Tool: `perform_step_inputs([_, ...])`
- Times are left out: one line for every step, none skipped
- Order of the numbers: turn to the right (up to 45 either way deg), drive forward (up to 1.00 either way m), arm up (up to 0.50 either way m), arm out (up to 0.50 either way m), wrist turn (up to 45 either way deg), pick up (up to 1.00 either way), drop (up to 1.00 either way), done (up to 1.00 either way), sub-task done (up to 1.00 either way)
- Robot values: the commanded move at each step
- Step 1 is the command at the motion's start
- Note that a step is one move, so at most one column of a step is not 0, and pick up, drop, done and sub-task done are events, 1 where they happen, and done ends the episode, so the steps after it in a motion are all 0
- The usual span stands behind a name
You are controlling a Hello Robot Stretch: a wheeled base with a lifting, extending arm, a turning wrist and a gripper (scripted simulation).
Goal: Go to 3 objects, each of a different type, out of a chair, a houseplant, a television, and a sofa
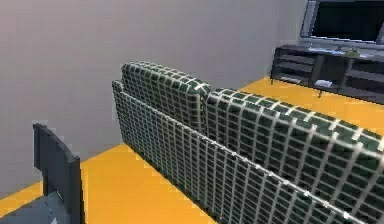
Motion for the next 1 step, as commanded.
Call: perform_step_inputs([45.0,0.0,0.0,0.0,0.0,0.0,0.0,0.0,0.0])
